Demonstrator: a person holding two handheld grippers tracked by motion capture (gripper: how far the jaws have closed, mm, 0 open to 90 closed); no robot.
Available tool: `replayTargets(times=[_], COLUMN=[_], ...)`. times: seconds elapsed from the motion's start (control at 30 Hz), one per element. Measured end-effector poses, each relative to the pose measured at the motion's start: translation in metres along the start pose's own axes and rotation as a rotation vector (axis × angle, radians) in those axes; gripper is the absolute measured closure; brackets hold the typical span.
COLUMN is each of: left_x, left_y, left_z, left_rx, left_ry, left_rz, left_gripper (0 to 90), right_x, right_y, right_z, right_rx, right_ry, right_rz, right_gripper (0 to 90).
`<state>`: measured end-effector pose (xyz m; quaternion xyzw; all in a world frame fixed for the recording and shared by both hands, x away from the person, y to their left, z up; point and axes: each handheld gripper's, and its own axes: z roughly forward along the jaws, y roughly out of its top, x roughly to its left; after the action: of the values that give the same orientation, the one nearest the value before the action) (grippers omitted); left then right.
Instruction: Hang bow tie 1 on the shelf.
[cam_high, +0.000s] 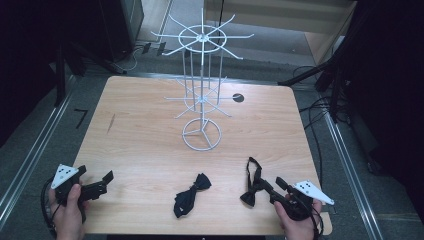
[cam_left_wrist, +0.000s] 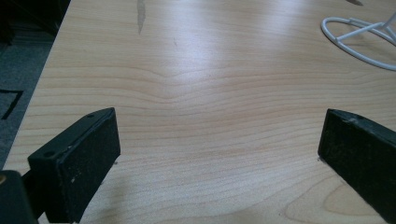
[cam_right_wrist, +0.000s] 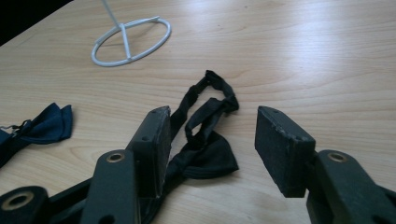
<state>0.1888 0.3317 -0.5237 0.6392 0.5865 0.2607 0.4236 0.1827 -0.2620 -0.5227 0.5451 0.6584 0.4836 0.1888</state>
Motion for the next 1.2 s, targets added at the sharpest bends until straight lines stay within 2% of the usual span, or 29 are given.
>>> replayTargets(times=[0.23,0.5,0.73,1.03,1.2], left_x=[0.000,0.000,0.000,0.000,0.000], left_y=[0.000,0.000,0.000,0.000,0.000], left_z=[0.000,0.000,0.000,0.000,0.000], left_rx=[0.000,0.000,-0.001,-0.001,-0.001], left_ry=[0.000,0.000,0.002,0.000,0.002], left_rz=[0.000,-0.001,-0.002,-0.001,0.001], left_gripper=[0.0,0.0,0.0,0.0,0.0], right_x=[0.013,0.021,0.035,0.043,0.055], right_y=[-0.001,-0.002,0.000,0.000,-0.001], right_z=[0.005,0.008,0.013,0.015,0.019], right_rx=[0.014,0.021,0.025,0.030,0.037], right_ry=[0.023,0.045,0.090,0.113,0.138], right_rz=[-0.018,-0.029,-0.040,-0.053,-0.064], right_gripper=[46.8,47.2,47.4,48.2,49.0])
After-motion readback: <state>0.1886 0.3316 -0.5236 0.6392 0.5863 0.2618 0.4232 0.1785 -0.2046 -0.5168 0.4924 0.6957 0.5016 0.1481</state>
